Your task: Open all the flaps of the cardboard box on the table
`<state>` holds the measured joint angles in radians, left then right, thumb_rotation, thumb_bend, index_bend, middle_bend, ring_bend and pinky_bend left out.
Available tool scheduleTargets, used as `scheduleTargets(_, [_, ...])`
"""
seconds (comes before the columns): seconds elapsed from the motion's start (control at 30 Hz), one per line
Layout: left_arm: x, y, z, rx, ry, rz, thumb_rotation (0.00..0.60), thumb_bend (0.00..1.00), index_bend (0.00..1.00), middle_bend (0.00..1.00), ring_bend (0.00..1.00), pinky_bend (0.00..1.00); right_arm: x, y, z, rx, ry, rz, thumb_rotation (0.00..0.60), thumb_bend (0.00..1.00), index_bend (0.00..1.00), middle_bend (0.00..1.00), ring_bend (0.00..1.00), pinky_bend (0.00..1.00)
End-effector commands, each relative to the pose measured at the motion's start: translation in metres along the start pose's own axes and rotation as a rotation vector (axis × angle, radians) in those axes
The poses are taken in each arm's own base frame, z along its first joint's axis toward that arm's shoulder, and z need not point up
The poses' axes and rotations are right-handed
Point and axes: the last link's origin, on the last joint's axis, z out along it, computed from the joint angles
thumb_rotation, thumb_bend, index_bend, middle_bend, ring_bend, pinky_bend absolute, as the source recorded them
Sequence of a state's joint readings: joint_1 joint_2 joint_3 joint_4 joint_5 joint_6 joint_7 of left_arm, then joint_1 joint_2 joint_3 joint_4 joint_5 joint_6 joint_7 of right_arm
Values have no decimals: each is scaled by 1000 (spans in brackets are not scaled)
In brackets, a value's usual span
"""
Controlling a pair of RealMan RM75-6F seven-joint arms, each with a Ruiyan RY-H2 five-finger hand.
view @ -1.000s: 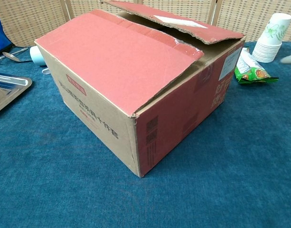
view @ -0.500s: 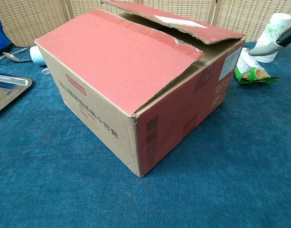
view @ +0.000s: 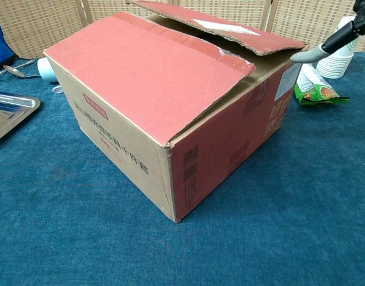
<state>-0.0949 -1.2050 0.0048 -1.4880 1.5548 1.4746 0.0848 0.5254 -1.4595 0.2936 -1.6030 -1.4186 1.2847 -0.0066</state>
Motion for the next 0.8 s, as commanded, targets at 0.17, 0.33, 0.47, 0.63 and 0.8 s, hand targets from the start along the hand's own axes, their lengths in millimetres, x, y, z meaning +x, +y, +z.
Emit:
scheduleTargets(0.17, [0, 0, 0, -2, -1, 0, 600, 34, 0, 0, 0, 0, -1, -5, 0, 2, 3, 29, 600, 0, 0, 0, 0, 39])
scheduleTargets(0.33, [0, 0, 0, -1, 2, 0, 600, 34, 0, 0, 0, 0, -8, -10, -1, 4, 0, 78, 600, 0, 0, 0, 0, 39])
scheduleTargets(0.47, [1, 0, -1, 1, 3, -2, 600, 35, 0, 0, 0, 0, -14, -13, 0, 11, -2, 90, 600, 0, 0, 0, 0, 39])
scheduleTargets(0.63, [2, -1, -1, 3, 10, -6, 600, 35, 0, 0, 0, 0, -17, -17, 2, 19, 10, 118, 600, 0, 0, 0, 0, 39])
scheduleTargets(0.8, [2, -1, -1, 5, 8, -11, 600, 34, 0, 0, 0, 0, -22, -20, 6, 20, 22, 135, 600, 0, 0, 0, 0, 39])
